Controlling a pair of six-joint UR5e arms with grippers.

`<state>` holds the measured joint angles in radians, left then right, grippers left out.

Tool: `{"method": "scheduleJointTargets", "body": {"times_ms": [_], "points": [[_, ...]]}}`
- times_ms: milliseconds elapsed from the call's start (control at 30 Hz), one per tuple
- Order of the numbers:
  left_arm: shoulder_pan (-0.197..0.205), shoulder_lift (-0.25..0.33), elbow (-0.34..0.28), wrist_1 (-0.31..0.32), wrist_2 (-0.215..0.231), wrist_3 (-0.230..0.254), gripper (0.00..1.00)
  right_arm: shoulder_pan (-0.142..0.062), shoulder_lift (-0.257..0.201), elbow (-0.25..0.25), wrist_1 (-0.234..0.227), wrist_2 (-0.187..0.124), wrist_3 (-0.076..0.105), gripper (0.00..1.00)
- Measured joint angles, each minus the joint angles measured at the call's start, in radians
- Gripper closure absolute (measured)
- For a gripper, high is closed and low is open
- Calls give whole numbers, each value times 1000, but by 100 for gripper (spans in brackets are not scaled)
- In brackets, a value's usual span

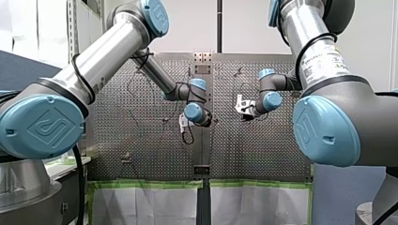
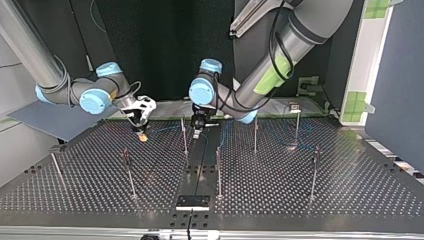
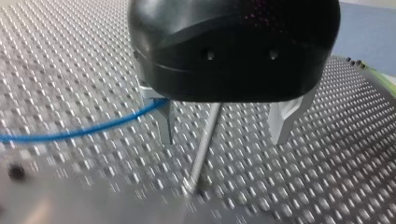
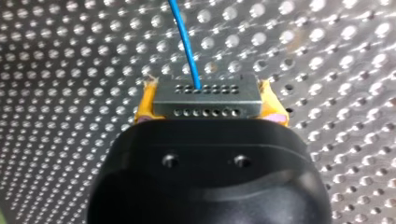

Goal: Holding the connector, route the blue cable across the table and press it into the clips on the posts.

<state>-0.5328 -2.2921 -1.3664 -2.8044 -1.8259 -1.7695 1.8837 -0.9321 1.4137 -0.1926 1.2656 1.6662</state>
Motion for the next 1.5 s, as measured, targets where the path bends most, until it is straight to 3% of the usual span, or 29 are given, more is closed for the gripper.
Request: {"method": "scheduleJointTargets", "body": {"times_ms": [433, 633, 933, 1233, 1500], "points": [[-109, 53, 0, -120, -119, 60, 0, -14, 0, 0, 25, 2, 6, 100], [-124, 57, 0, -177, -177, 96, 0, -14, 0, 0, 26, 0, 6, 100], [-148, 59, 1, -236, -252, 101, 0, -25, 0, 0, 29, 0, 12, 100], [-224, 57, 43, -168, -203, 30, 0, -38, -1, 0, 30, 0, 15, 100], [-282, 43, 99, -103, -195, -44, 0, -45, -3, 0, 31, -1, 16, 100]]}}
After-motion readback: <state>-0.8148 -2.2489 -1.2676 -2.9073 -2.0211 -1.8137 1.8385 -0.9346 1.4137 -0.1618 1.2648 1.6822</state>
